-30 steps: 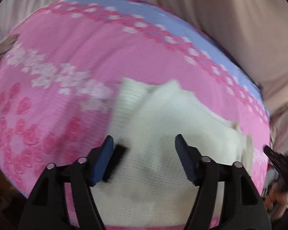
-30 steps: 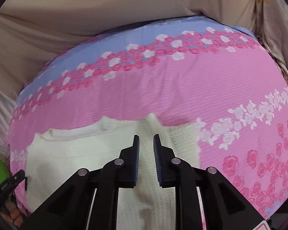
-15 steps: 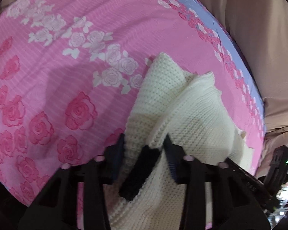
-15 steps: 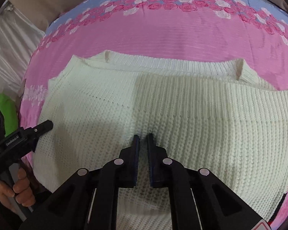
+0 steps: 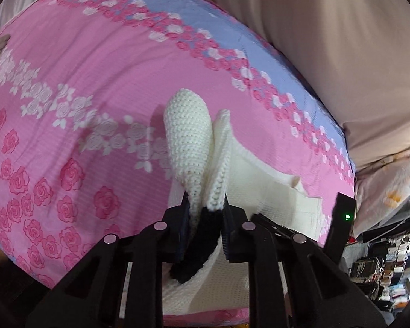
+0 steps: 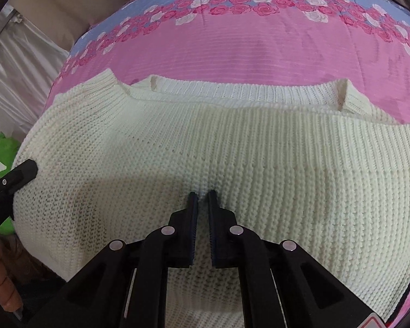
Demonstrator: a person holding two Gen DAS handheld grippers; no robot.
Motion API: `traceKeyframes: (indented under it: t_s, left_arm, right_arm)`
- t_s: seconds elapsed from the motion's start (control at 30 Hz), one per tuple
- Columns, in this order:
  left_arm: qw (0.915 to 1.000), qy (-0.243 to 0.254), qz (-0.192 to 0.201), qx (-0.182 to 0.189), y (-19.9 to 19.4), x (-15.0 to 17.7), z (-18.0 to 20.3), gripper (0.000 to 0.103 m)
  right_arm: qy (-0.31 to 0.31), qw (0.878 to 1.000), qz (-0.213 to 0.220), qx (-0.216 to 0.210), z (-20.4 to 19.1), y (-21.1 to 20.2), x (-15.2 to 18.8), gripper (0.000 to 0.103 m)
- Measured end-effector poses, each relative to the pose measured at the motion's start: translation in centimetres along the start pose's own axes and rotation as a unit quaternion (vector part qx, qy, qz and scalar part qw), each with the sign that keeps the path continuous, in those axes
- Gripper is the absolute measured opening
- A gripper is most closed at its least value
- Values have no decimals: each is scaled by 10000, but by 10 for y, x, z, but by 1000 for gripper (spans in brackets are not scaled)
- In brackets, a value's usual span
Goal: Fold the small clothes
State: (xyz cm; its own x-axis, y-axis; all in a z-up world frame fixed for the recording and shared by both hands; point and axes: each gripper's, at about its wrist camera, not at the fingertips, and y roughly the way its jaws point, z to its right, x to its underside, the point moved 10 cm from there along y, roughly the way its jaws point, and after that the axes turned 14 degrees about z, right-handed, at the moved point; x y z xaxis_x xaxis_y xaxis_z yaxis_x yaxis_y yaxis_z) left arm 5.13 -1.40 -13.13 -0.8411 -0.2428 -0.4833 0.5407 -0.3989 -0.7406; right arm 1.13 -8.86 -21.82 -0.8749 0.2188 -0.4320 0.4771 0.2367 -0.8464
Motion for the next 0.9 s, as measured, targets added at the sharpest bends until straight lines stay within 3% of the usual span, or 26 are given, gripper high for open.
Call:
traceKeyframes:
  t_s: [0.37,0.53,0.6,0.77,0.9]
  left_arm:
    - [9967,806,-79,-57,1,10,40,17]
    - [9933,1121,-144,252,0,15,81,17]
    - [9903,1297,-152,466,1,20,109,17]
    - [9783,1860,-280,870,15,49,180,18]
    - [9618,2508,-573,932,47,95,214,26]
  right_arm:
    - [310,9993,111,-195,5,-4,2,3]
    - [590,9974,166,-374,13,-14,3,4]
    - [858,9949,314,-419,21,-34,0,13]
    - [1146,9874,1088,-8,86,-113,-8,16]
    - [1779,9745,1325,348,155,-153,10,20]
